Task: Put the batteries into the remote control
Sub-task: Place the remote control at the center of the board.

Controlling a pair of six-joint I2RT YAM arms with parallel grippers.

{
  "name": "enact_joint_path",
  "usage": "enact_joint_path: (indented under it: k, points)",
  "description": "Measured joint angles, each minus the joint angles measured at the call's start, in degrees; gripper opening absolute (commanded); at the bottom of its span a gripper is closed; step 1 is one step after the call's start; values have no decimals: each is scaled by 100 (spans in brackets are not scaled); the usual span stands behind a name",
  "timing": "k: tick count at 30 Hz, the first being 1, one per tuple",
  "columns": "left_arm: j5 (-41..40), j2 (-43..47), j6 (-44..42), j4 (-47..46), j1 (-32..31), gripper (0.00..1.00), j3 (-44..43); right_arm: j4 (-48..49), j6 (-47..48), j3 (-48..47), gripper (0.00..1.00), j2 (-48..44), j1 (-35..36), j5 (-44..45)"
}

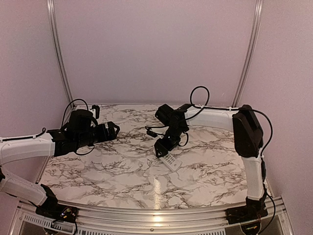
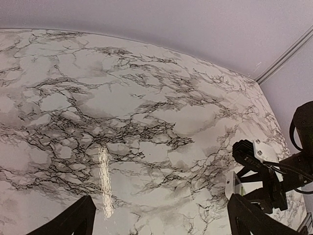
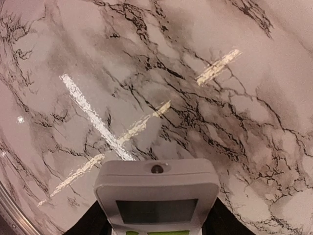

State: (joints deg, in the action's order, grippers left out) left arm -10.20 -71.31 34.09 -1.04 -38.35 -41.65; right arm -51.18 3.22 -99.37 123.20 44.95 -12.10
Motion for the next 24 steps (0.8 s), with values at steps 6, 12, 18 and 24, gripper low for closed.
enact_joint_path:
  k: [6,12,18,24]
  points:
    - [184,-125,-46,-37,31,99,4,-243,31,-444,41,535,39,98]
    - [345,-208,-111,-66,52,99,35,-424,28,-678,66,769,74,131]
    - [549,-350,-267,-129,109,99,37,-402,52,-730,82,793,177,197]
    - [726,-544,-372,-111,140,99,-44,-306,72,-730,90,782,208,140]
